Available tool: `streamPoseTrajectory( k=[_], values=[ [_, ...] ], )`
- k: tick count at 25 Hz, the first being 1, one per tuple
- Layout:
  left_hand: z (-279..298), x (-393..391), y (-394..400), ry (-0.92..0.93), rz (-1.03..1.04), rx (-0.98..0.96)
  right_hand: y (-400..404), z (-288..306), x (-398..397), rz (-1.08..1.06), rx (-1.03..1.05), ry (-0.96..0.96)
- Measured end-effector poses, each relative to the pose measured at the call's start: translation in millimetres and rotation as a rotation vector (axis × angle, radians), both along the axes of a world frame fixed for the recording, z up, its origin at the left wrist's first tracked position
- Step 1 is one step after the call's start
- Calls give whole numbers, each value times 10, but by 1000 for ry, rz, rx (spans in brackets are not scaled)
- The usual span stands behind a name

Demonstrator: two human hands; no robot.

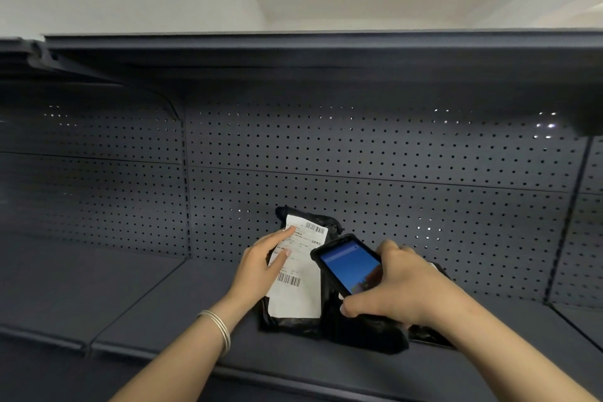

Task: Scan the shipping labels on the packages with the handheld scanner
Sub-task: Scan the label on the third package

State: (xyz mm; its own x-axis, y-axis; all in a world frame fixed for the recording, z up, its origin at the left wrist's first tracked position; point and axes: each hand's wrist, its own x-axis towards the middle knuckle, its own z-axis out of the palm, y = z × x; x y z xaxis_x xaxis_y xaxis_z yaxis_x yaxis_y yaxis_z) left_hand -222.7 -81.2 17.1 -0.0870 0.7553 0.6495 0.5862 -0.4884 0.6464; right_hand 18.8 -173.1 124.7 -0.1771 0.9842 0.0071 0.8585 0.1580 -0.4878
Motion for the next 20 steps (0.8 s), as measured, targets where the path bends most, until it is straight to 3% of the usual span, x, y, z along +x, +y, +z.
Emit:
streamPoseTrajectory(
  k=[20],
  values=[
    [-13,86,-98,-176,-24,-84,-288,59,376,45,12,-55]
  ],
)
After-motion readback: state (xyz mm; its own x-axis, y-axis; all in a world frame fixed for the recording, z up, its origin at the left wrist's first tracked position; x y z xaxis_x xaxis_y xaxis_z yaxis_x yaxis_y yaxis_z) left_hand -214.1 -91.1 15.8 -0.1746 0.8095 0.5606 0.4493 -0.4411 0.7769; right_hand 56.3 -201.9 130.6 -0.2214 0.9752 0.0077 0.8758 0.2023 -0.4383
